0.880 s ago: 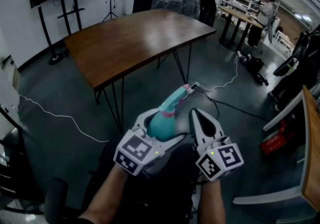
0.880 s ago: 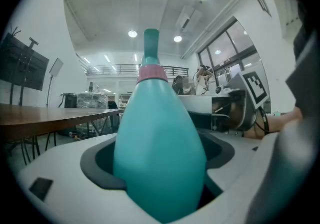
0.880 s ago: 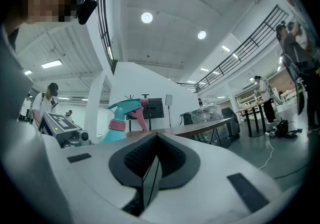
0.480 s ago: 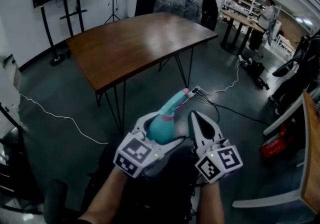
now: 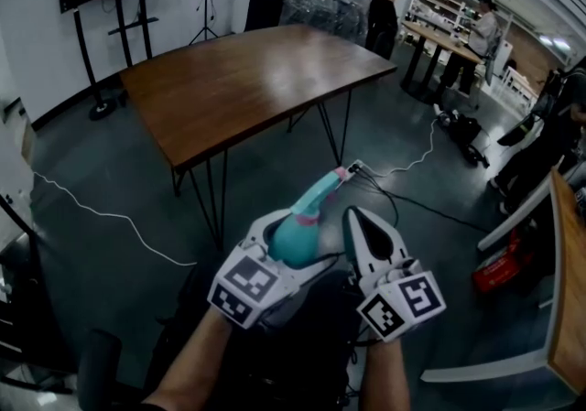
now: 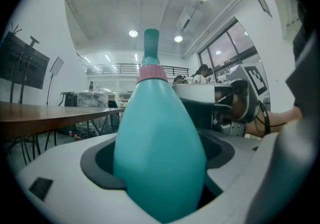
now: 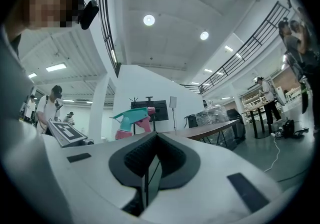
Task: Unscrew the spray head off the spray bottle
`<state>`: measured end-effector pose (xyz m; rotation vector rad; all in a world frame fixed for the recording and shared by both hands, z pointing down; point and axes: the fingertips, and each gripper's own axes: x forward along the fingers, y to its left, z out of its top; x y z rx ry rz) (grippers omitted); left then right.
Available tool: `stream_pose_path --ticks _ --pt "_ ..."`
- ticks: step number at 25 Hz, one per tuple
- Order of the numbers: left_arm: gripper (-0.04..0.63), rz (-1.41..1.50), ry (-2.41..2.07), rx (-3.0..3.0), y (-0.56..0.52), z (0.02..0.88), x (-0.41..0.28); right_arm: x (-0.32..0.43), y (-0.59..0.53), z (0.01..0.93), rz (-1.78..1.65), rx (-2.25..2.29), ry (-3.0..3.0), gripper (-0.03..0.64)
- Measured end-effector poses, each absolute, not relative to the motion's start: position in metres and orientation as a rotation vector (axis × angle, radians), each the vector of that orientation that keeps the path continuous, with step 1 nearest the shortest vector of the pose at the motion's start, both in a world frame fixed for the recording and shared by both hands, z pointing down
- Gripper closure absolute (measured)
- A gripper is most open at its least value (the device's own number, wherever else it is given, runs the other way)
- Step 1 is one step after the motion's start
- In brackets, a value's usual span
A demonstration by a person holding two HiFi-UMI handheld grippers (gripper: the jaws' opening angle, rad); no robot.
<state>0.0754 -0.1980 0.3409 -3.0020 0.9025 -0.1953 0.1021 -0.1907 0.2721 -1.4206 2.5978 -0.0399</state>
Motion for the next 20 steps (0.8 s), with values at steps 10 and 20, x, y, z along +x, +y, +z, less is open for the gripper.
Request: stream_pose_path --ticks 10,20 --pt "0.164 -0.209 0.841 -3.009 -0.191 0.346 0.092 0.079 -0.162 0.252 -0.111 -1.221 2.641 0.533" --pt "0.164 -0.268 0.777 -2.973 -0.182 0.352 0.118 0.084 -0.158 0.269 -0.140 -1.301 2.720 0.445"
